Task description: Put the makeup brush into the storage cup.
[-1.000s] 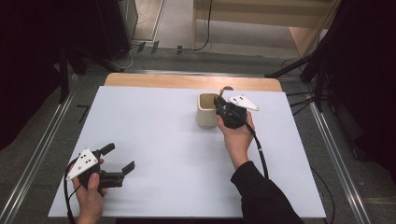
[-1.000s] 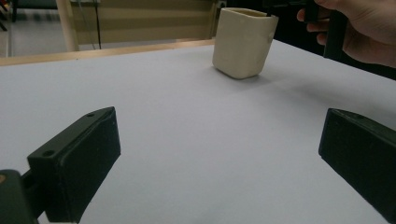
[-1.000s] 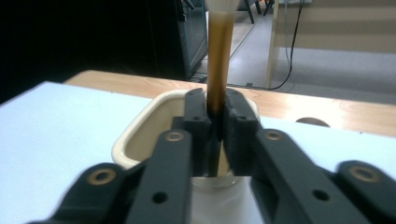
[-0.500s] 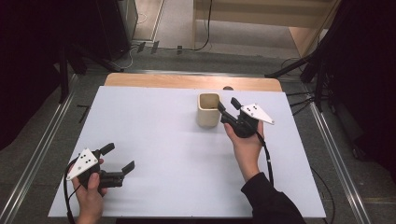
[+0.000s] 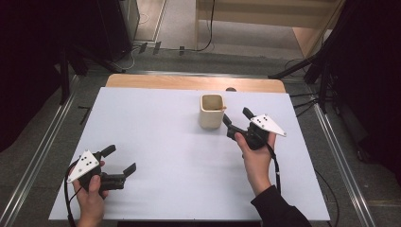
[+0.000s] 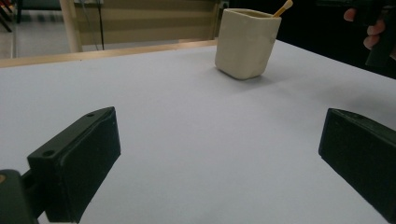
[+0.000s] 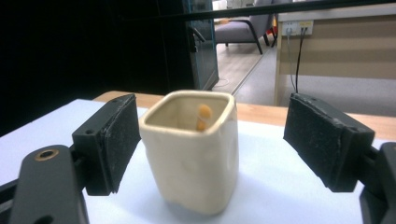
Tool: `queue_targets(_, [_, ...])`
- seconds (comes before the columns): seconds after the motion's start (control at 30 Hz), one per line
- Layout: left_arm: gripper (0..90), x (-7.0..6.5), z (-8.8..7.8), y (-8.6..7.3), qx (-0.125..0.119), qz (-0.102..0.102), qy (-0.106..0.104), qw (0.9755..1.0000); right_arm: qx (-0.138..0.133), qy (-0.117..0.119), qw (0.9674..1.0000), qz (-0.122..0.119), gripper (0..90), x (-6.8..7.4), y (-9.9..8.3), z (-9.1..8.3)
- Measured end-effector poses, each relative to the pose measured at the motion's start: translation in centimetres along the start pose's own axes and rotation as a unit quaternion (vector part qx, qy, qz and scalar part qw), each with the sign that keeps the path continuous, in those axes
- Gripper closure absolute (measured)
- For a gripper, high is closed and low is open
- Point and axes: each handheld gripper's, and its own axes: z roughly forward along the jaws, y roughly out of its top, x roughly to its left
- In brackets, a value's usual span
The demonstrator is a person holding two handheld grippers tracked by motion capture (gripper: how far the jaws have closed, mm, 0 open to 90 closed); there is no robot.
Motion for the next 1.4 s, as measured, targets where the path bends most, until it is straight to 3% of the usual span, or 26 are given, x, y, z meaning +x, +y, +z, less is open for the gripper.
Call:
queue_targets(0.13, [0.0, 0.0, 0.0, 0.0, 0.000, 0.000, 0.000, 1.0000, 0.010, 0.001, 0.9999, -0.003, 14.0, -0.3, -0.8, -0.8])
queue_targets(0.33, [0.0, 0.0, 0.0, 0.0, 0.000, 0.000, 0.000, 1.0000, 0.015, -0.015, 0.9998, -0.004, 12.1, -1.0, -1.9, -1.7])
queue_targets(0.53, [0.0, 0.0, 0.0, 0.0, 0.000, 0.001, 0.000, 1.0000, 0.024, -0.022, 0.9995, -0.002, 0.4, -1.7, -2.5, -2.8])
queue_targets(0.83, [0.0, -0.1, 0.0, 0.0, 0.001, 0.001, -0.002, 1.0000, 0.037, -0.028, 0.9988, -0.016, 0.0, -2.2, -3.4, -4.2])
queue_targets(1.4, [0.0, -0.1, 0.0, 0.1, 0.001, 0.004, -0.002, 1.0000, 0.046, -0.042, 0.9981, -0.002, 0.0, -4.0, -5.9, -7.3])
